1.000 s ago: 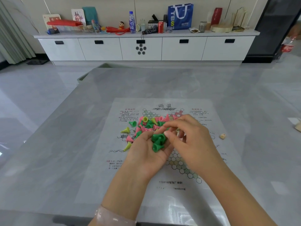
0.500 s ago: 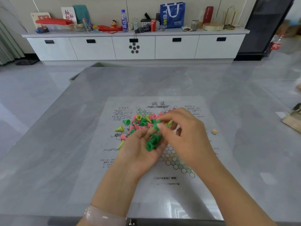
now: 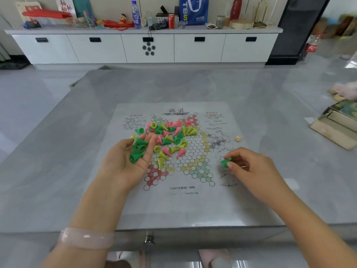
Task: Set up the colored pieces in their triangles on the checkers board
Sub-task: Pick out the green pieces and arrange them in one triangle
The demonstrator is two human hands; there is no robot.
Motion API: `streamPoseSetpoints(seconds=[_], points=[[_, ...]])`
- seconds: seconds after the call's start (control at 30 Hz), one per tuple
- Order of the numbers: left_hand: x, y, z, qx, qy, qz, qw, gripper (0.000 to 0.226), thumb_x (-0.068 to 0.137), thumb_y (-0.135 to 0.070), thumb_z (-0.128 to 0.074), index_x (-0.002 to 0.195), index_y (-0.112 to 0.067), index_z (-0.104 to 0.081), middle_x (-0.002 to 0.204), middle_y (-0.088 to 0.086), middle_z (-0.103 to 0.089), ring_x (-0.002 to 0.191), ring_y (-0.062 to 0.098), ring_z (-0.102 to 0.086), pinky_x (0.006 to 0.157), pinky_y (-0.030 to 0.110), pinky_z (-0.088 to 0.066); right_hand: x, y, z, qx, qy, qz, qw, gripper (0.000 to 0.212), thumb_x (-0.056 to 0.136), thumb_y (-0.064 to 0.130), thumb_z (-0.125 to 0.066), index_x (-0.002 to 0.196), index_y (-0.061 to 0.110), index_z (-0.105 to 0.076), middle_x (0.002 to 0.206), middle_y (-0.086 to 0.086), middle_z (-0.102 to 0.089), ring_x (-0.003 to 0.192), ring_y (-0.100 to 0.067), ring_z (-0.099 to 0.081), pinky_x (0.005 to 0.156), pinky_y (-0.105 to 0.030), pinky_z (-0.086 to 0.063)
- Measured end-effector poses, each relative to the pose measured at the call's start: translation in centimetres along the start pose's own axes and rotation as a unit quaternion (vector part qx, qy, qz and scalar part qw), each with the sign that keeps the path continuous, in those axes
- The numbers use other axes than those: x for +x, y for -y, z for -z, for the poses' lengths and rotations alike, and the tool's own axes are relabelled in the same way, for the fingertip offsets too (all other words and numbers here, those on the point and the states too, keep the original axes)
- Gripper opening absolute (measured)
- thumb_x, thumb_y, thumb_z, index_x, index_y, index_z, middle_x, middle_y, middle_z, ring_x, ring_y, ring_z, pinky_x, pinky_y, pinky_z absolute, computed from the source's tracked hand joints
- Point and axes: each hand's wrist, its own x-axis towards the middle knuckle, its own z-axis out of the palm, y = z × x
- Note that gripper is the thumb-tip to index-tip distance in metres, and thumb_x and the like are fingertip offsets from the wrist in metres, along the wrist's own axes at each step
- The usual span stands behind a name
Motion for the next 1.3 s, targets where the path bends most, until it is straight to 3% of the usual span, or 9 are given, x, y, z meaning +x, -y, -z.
streamPoseSetpoints(seconds=[0.1,0.23,0.33,0.43,0.53,0.63,0.7,0.97,1.3], points=[[-0.4,0.3,0.2,0.029,0.009,0.003,1.0,0.029,0.091,-0.005,-0.043,0.115,0.009,-0.049,0.103,0.023,-0.062,0.081,0.032,-0.069,0.067,0.036,-0.059,-0.5,-0.1,-0.2,0.003,0.016,-0.005,1.0,0.029,0.081,0.006,-0.064,0.073,0.034,-0.06,0.077,0.014,-0.067,0.076,0.005,-0.062,0.071,-0.009,-0.047],[-0.2,0.4,0.0,0.036,0.014,0.003,0.999,0.03,0.09,-0.002,-0.046,0.119,0.006,-0.051,0.1,0.021,-0.065,0.085,0.029,-0.069,0.07,0.034,-0.058,-1.2,0.7,-0.8,-0.02,0.028,0.012,0.999,0.028,0.082,0.009,-0.063,0.072,0.035,-0.058,0.078,0.017,-0.066,0.077,0.007,-0.06,0.069,-0.004,-0.045],[0.1,0.6,0.1,0.046,0.007,0.003,0.999,0.028,0.091,-0.007,-0.048,0.116,0.004,-0.053,0.105,0.015,-0.064,0.082,0.022,-0.069,0.065,0.027,-0.058,-1.5,1.1,-1.2,-0.069,0.044,0.019,0.996,0.019,0.083,0.015,-0.061,0.076,0.033,-0.06,0.081,0.016,-0.066,0.082,0.0,-0.062,0.075,-0.018,-0.049],[0.3,0.4,0.2,0.089,-0.011,0.0,0.996,0.017,0.091,-0.011,-0.048,0.1,0.0,-0.057,0.085,0.008,-0.062,0.067,0.013,-0.062,0.057,0.019,-0.054,-1.4,1.4,-1.2,-0.119,0.037,0.021,0.992,0.01,0.083,0.019,-0.06,0.081,0.029,-0.062,0.078,0.018,-0.061,0.076,-0.006,-0.06,0.072,-0.028,-0.049],[0.6,0.0,0.2,0.155,-0.027,-0.01,0.987,0.014,0.091,-0.015,-0.047,0.085,-0.006,-0.056,0.071,0.001,-0.058,0.052,0.007,-0.05,0.044,0.013,-0.044,-0.9,1.5,-1.1,-0.132,0.033,0.03,0.99,0.007,0.083,0.021,-0.061,0.082,0.028,-0.062,0.077,0.016,-0.061,0.07,-0.001,-0.058,0.066,-0.023,-0.046],[0.9,-0.3,0.3,0.191,-0.028,-0.02,0.981,0.012,0.09,-0.017,-0.048,0.083,-0.01,-0.056,0.065,-0.002,-0.058,0.044,0.005,-0.043,0.04,0.012,-0.035,-0.6,1.2,-1.3,-0.147,0.054,0.039,0.987,0.008,0.081,0.021,-0.063,0.081,0.029,-0.061,0.076,0.017,-0.061,0.069,0.006,-0.054,0.063,-0.014,-0.042],[1.0,-0.3,0.4,0.211,-0.028,-0.023,0.977,0.012,0.09,-0.018,-0.048,0.084,-0.012,-0.056,0.063,-0.004,-0.058,0.042,0.004,-0.041,0.038,0.012,-0.032,-0.5,1.1,-1.3,-0.152,0.068,0.042,0.985,0.011,0.081,0.021,-0.064,0.079,0.031,-0.06,0.076,0.018,-0.059,0.071,0.006,-0.053,0.064,-0.016,-0.042],[1.3,0.1,0.2,0.237,-0.036,-0.022,0.971,0.017,0.091,-0.025,-0.05,0.088,-0.012,-0.06,0.06,-0.003,-0.061,0.043,0.004,-0.041,0.039,0.012,-0.035,-0.7,0.9,-1.2,-0.149,0.101,0.062,0.982,0.006,0.079,0.02,-0.065,0.083,0.024,-0.065,0.086,0.013,-0.057,0.086,-0.009,-0.053,0.081,-0.033,-0.046],[0.9,0.2,0.4,0.243,-0.026,-0.012,0.97,0.017,0.092,-0.022,-0.047,0.083,-0.012,-0.058,0.06,-0.002,-0.06,0.042,0.005,-0.042,0.038,0.013,-0.035,-0.8,0.6,-1.3,-0.15,0.111,0.072,0.98,0.005,0.08,0.024,-0.065,0.084,0.026,-0.065,0.093,0.012,-0.055,0.089,-0.006,-0.048,0.077,-0.019,-0.036]])
